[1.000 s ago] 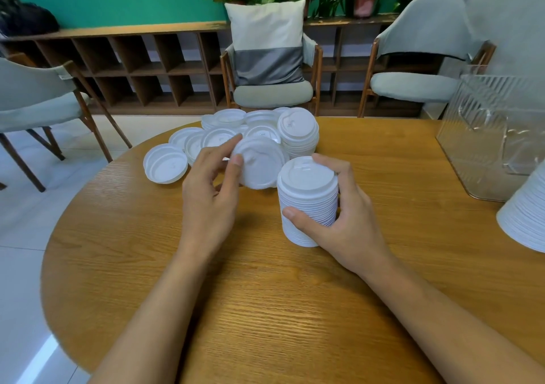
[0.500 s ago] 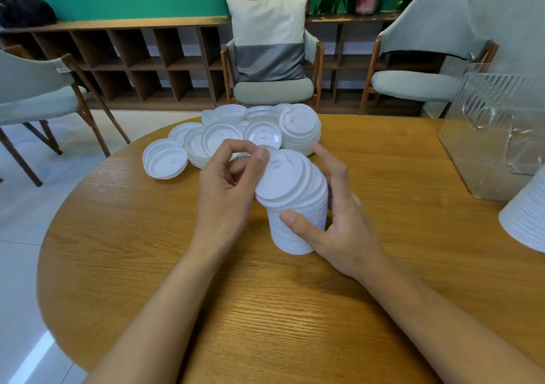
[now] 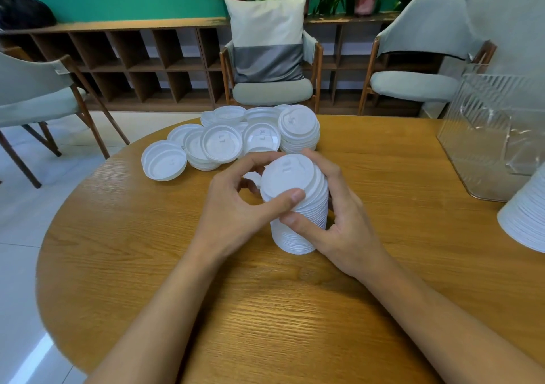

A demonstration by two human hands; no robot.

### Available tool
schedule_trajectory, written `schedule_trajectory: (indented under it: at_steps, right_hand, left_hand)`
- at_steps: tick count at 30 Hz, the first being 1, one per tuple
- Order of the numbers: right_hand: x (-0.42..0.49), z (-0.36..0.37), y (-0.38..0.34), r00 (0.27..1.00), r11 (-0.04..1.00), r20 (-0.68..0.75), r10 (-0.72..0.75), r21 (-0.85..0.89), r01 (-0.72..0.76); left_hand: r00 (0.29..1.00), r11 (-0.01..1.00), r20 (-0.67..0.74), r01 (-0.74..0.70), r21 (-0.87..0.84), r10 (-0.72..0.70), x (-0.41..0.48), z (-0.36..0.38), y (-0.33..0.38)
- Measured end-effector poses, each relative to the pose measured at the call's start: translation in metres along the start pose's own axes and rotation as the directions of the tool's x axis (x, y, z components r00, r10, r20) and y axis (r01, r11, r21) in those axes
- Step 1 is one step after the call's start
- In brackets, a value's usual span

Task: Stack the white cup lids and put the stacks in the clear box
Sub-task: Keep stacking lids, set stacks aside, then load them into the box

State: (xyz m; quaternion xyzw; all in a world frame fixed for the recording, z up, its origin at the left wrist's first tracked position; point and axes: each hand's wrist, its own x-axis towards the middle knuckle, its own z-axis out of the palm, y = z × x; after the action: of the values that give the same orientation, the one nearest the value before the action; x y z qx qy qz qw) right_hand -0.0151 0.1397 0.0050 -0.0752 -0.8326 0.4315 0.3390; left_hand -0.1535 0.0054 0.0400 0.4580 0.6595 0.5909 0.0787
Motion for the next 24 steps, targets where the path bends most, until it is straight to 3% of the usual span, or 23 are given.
schedule_trajectory:
  at_steps: [15,24]
  right_hand:
    - [0.002,-0.002,0.000,1.000,0.999,0.002,-0.007,0.048,0.007]
    - [0.004,-0.005,-0.006,1.000,0.998,0.014,0.010,0.065,-0.011]
  left_hand:
    - [0.999,0.996,-0.015,-0.045,0.072,0.047,0.001,0.013,0.004]
    - [0.999,0.988,0.044,0.006,0.152,-0.013,0.011,0.013,0.012]
